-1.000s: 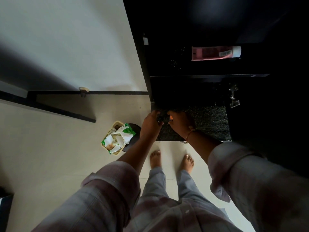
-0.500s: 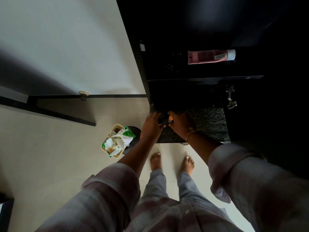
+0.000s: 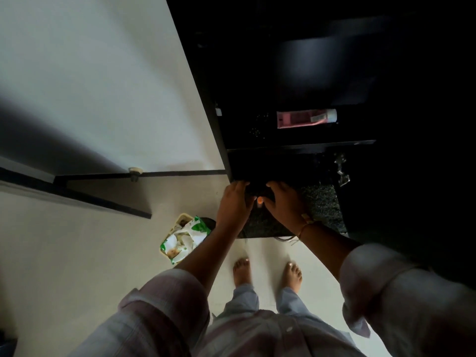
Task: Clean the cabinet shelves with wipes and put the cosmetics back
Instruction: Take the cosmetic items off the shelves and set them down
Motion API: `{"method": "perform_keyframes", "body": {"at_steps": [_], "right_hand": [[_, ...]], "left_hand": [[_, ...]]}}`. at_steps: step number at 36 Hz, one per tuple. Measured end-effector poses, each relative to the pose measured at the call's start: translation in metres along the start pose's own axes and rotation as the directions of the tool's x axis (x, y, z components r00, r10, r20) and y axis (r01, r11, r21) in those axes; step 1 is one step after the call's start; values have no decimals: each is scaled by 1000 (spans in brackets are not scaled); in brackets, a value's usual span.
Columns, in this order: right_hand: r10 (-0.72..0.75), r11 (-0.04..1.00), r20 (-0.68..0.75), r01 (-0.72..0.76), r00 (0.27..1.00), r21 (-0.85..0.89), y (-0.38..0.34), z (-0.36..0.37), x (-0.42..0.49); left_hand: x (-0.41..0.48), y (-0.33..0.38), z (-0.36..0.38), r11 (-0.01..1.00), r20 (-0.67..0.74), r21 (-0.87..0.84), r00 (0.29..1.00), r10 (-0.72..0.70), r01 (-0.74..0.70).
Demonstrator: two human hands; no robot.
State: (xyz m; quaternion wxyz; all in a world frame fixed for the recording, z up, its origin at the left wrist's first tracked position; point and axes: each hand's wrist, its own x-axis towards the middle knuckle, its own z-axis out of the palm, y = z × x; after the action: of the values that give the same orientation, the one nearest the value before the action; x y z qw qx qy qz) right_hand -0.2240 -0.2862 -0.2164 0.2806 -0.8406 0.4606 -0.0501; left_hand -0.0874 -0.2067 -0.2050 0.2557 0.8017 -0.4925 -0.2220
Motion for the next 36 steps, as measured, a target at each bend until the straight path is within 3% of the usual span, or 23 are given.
{"method": "perform_keyframes", "body": {"at_steps": [4, 8, 11, 14, 18, 24, 28, 36], "right_hand": [[-61, 998, -249, 60, 967, -11, -13, -43, -9], [-152, 987, -512, 101, 846, -126, -25, -89, -9], [-225, 969, -602, 111, 766, -221, -28, -127, 2], [-219, 957, -645, 33, 732, -288, -23, -155, 18], [-104, 956, -579, -80, 809, -283, -5, -178, 45], [-87, 962, -362, -16, 928, -272, 9, -194, 68], [-58, 981, -290, 0, 955, -196, 8, -194, 74], [-57, 984, -277, 7, 959, -180, 10, -191, 78]], "left_hand": [[6, 36, -25, 995, -125, -45, 989, 79, -85], [20, 74, -47, 978, -238, -57, 954, 183, -202], [35, 102, -61, 963, -289, -42, 926, 245, -268], [46, 126, -70, 947, -309, -34, 904, 295, -320], [64, 144, -79, 943, -290, 10, 901, 322, -334], [75, 148, -82, 946, -241, 39, 916, 321, -322], [76, 143, -79, 956, -202, 10, 936, 290, -294], [65, 118, -73, 971, -185, -13, 955, 232, -238]]}}
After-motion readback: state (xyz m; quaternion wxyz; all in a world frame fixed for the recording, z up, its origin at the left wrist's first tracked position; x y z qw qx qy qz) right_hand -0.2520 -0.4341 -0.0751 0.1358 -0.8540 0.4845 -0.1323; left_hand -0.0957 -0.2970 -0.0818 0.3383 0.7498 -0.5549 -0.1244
